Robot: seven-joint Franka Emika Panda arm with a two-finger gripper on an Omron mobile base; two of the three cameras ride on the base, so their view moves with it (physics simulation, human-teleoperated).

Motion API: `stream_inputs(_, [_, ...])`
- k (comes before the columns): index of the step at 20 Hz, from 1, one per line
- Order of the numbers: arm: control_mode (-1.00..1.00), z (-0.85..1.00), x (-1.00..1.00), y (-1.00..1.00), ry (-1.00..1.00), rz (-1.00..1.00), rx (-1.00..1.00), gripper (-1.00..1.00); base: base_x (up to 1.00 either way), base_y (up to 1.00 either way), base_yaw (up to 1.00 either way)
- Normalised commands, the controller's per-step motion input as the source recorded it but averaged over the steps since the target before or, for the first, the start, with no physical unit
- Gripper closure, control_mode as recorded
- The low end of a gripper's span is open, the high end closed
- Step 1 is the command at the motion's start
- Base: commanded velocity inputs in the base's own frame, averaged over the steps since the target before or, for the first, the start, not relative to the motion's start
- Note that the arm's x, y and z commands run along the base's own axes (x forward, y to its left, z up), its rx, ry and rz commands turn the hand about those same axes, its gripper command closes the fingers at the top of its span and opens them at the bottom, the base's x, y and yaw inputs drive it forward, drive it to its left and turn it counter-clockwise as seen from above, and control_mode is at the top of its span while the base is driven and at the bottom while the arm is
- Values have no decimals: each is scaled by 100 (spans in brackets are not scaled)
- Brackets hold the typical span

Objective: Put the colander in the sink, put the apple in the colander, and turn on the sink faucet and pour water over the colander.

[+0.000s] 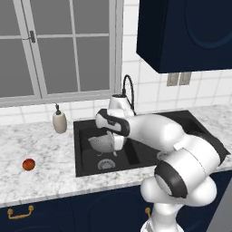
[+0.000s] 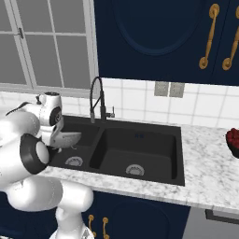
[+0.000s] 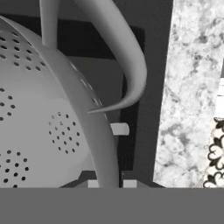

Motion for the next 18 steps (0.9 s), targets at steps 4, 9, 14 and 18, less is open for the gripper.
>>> stream_inputs(4, [-100,-39,43,-1,1,-8,0,100,0,0,0])
stream_inputs(9, [-100,-41,30,0,7,-8,0,100,0,0,0])
stream_inputs(14, [-100,-44,35,0,10,-2,0,100,0,0,0])
stream_inputs(18, [-100,-50,31,5,2,0,0,100,0,0,0])
